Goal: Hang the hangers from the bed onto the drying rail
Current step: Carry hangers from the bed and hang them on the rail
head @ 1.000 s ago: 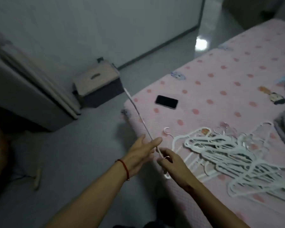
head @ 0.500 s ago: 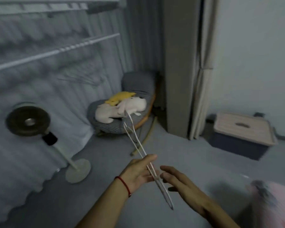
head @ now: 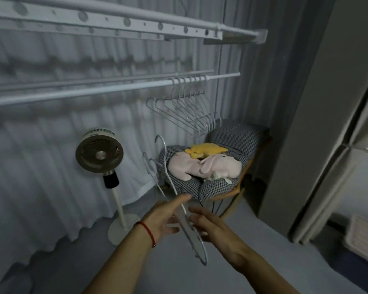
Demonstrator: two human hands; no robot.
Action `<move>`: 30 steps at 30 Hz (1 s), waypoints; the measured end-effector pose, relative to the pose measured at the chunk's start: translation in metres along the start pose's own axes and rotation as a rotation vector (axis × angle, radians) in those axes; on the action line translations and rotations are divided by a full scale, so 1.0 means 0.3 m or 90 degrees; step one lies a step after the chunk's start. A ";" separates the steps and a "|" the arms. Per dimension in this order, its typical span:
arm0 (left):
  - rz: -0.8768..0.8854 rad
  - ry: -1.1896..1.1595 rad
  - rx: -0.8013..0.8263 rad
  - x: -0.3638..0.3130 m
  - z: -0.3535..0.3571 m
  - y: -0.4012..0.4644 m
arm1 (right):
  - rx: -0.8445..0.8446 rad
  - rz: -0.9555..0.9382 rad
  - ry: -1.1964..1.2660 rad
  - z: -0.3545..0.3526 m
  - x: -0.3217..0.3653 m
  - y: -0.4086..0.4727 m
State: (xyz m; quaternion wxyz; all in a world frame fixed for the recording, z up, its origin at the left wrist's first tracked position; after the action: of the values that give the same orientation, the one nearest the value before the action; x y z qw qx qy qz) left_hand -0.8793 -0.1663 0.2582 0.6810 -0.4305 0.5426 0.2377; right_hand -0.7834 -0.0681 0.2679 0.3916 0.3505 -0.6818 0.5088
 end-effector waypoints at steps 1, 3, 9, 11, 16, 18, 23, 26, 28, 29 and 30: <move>-0.006 0.007 0.004 -0.018 -0.024 0.032 | 0.013 -0.002 -0.009 0.023 0.032 0.034; -0.016 0.022 0.012 -0.055 -0.056 0.097 | 0.026 -0.004 -0.006 0.048 0.088 0.103; 0.012 0.078 0.008 -0.211 -0.100 0.288 | 0.030 -0.102 0.026 0.012 0.282 0.311; 0.048 0.129 0.012 -0.277 -0.099 0.344 | 0.002 -0.142 0.032 -0.059 0.340 0.403; 0.253 0.295 -0.168 -0.594 -0.199 0.517 | 0.006 -0.172 0.077 -0.277 0.554 0.614; 0.347 0.393 -0.265 -0.745 -0.264 0.582 | 0.013 -0.184 0.068 -0.354 0.653 0.684; 0.574 0.637 -0.436 -1.076 -0.349 0.608 | 0.060 -0.174 0.020 -0.449 0.819 0.843; 0.649 0.762 -0.501 -1.193 -0.366 0.611 | 0.064 -0.164 0.004 -0.465 0.882 0.932; 0.677 0.832 -0.524 -1.249 -0.377 0.628 | 0.072 -0.152 0.007 -0.461 0.909 0.986; 0.685 0.868 -0.535 -1.271 -0.383 0.640 | 0.075 -0.147 0.005 -0.456 0.921 1.008; 0.678 0.903 -0.543 -1.286 -0.391 0.656 | 0.078 -0.144 0.001 -0.452 0.930 1.027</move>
State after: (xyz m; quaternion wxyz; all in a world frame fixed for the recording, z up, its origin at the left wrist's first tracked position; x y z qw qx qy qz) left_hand -1.2127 -0.1085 0.5530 -0.2109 -0.3824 0.8173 0.3760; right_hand -1.1543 0.1139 0.4111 0.4251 0.4481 -0.6053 0.5022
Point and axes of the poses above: each hand's wrist, its own y-axis towards the middle knuckle, its own z-axis out of the palm, x = y × z, the point moved 10 cm from there along y, towards the middle knuckle, and after that the axes turned 10 degrees about z, right-handed, at the moved point
